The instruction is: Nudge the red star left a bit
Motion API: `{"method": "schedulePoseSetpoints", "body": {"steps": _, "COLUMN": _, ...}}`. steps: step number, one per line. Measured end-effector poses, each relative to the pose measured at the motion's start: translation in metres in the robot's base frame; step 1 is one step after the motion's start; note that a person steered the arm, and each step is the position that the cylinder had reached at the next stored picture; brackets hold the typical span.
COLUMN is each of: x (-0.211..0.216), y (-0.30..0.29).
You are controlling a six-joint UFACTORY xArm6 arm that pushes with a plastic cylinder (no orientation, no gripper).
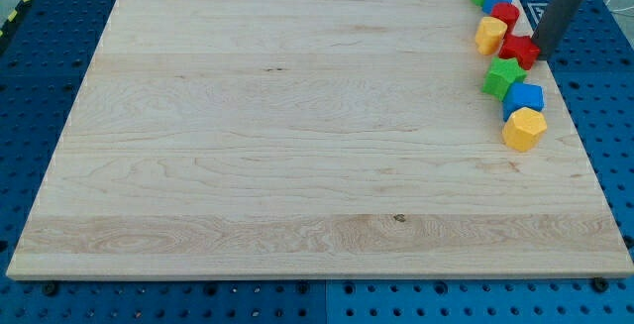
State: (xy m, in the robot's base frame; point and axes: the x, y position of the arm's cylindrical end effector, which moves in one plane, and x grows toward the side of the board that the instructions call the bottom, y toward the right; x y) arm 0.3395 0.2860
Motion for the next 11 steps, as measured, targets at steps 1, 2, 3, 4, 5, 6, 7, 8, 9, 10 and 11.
{"method": "schedulePoseSetpoints", "body": {"steps": 1, "x": 0.001, "y": -0.003}}
{"method": "schedulePoseSetpoints", "body": {"steps": 2, "x": 0.001, "y": -0.003}}
{"method": "schedulePoseSetpoints", "body": {"steps": 3, "x": 0.001, "y": -0.003}}
{"method": "schedulePoseSetpoints", "body": {"steps": 4, "x": 0.001, "y": -0.003}}
{"method": "schedulePoseSetpoints", "body": {"steps": 5, "x": 0.002, "y": -0.003}}
{"method": "schedulePoseSetpoints", "body": {"steps": 6, "x": 0.000, "y": -0.003}}
{"method": "schedulePoseSetpoints", "body": {"steps": 7, "x": -0.006, "y": 0.011}}
{"method": "schedulePoseSetpoints", "body": {"steps": 8, "x": -0.012, "y": 0.014}}
{"method": "schedulePoseSetpoints", "body": {"steps": 9, "x": -0.012, "y": 0.014}}
{"method": "schedulePoseSetpoints", "body": {"steps": 10, "x": -0.010, "y": 0.014}}
{"method": "schedulePoseSetpoints", "body": {"steps": 11, "x": -0.006, "y": 0.014}}
